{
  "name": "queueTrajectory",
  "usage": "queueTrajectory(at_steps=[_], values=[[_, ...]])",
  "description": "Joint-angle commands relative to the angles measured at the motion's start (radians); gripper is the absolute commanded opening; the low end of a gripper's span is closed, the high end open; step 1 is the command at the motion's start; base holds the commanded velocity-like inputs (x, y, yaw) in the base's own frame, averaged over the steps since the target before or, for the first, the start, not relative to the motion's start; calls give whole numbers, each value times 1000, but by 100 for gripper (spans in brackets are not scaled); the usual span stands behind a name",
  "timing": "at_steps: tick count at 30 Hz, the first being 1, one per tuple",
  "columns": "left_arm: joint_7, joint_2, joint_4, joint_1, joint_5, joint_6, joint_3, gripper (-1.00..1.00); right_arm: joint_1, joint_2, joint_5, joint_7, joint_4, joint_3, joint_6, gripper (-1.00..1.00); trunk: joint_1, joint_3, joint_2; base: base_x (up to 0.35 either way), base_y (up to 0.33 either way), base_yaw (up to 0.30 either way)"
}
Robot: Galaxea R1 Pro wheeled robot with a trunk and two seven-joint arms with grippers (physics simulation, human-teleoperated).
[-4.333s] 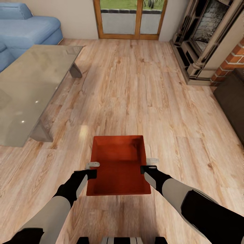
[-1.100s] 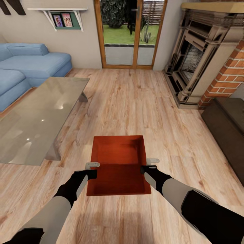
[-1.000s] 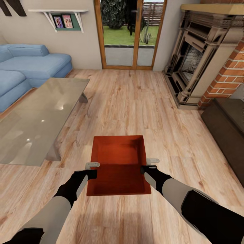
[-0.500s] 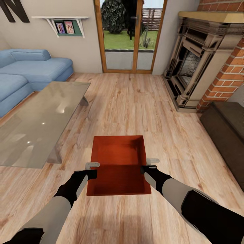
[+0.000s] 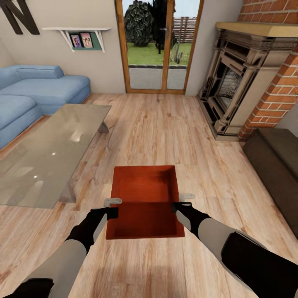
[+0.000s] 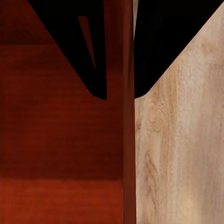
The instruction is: Move the two storage containers from the living room to the garage. In the garage, place one container on the floor and stack the other container on top of it (either order is fine).
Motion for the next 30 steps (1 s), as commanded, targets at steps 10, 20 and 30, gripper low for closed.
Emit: queueTrajectory(at_steps=[10, 20, 30], values=[[9, 5, 1, 0, 19, 5, -3, -100, -1, -12, 8, -4, -7, -3, -20, -100, -38, 46, 70, 0, 0, 0], [9, 6, 1, 0, 19, 5, -3, -100, -1, -14, 8, -4, -7, -3, -21, -100, -77, 93, 140, 0, 0, 0], [9, 5, 1, 0, 19, 5, -3, -100, -1, -12, 8, -4, -6, -3, -21, -100, -115, 140, 210, 0, 0, 0]])
